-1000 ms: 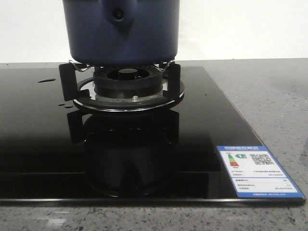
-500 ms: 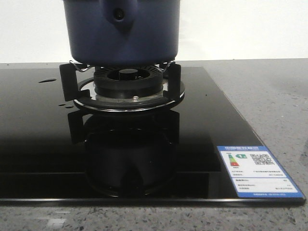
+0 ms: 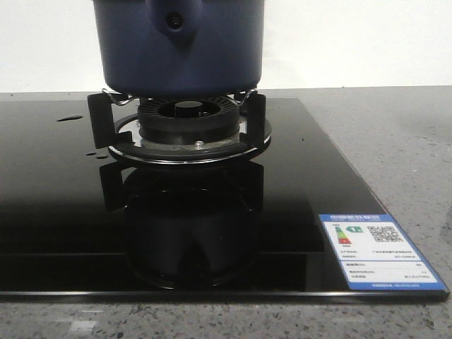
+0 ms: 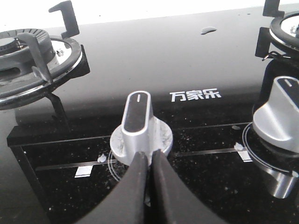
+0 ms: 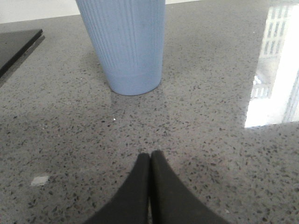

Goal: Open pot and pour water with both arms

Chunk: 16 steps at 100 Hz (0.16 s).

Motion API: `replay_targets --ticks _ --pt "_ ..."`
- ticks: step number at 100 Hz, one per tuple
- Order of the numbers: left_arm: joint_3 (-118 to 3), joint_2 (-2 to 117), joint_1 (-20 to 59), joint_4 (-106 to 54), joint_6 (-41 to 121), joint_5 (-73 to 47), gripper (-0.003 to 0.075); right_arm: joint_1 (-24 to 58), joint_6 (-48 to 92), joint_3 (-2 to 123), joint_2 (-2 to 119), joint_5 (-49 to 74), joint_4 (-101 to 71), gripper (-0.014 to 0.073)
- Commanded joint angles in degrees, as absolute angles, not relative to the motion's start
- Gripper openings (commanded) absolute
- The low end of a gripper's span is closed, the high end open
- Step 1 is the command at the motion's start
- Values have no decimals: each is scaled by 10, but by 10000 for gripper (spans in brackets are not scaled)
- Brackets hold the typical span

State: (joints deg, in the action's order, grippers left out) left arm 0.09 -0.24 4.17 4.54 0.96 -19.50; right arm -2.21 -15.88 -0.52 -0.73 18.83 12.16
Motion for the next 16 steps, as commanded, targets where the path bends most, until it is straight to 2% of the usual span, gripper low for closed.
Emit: replay_targets --ticks 1,16 --pt "19 -17 41 39 8 -172 -19 -26 -159 -21 -15 174 118 -66" --pt "19 -17 41 39 8 -172 -19 -26 -159 -21 -15 174 118 -66"
